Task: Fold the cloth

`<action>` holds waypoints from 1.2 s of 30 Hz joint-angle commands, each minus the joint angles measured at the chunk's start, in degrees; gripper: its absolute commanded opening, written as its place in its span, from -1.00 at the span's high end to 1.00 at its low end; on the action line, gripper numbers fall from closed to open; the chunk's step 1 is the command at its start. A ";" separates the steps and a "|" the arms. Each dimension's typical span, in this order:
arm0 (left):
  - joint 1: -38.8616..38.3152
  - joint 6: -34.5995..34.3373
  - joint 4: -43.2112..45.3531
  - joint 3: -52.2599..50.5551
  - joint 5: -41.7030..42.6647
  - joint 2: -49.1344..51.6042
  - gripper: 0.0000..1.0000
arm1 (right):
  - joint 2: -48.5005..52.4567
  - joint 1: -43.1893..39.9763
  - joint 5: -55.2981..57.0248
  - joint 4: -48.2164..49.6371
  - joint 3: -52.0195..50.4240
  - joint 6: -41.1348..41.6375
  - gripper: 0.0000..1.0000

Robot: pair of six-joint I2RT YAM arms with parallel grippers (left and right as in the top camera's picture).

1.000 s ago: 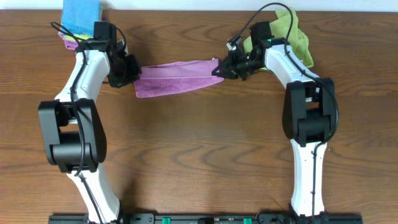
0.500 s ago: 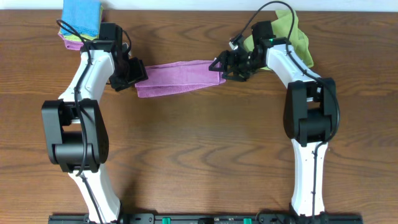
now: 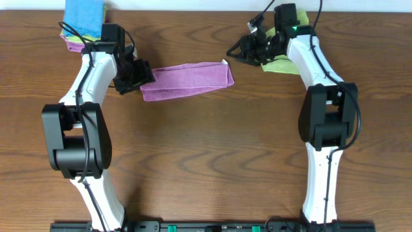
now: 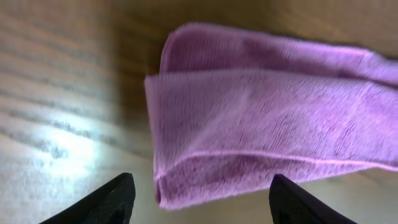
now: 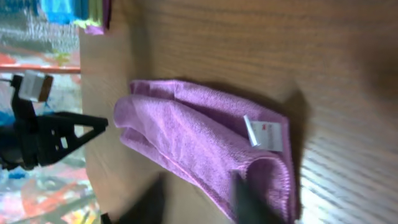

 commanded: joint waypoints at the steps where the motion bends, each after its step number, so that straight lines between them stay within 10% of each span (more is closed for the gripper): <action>1: 0.17 1.18 1.11 0.31 0.17 -1.51 -0.38 | 0.22 2.03 -0.68 -0.31 0.68 -1.49 0.97; 16: -1.79 2.47 -1.27 0.20 0.96 -1.51 -0.21 | 0.22 10.51 32.15 -3.28 0.68 -7.06 0.97; 36: -2.47 2.45 -1.01 0.20 1.05 -1.51 -0.22 | 2.69 13.40 39.10 -4.00 0.59 -10.45 0.97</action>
